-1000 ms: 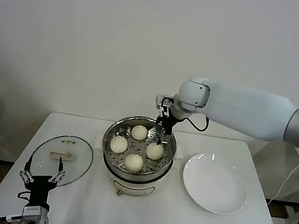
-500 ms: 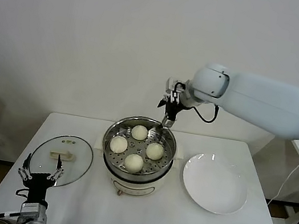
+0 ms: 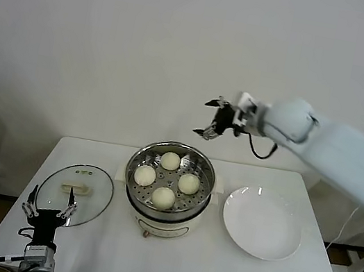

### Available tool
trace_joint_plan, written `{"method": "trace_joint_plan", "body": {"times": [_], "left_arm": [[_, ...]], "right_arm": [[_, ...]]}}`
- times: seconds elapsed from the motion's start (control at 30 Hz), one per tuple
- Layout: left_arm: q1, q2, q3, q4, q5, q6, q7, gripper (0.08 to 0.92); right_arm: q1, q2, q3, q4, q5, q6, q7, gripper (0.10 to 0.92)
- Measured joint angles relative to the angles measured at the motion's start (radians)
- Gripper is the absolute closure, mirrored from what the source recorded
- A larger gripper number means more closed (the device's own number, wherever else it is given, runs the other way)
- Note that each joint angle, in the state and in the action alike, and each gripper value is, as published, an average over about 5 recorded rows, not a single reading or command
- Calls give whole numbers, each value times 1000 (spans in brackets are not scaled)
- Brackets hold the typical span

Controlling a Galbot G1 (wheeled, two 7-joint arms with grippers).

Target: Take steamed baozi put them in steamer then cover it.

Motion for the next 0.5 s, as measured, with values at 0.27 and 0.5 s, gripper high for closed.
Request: {"method": "trace_joint_plan", "body": {"times": [0.27, 0.5], "left_arm": [[-1, 15, 2, 21, 6, -29, 8, 177], [-9, 31, -1, 46, 23, -55, 7, 177]], "right_arm": [[-469, -81, 512, 113, -88, 95, 126, 203], [-879, -46, 967, 162, -136, 205, 163, 203]]}}
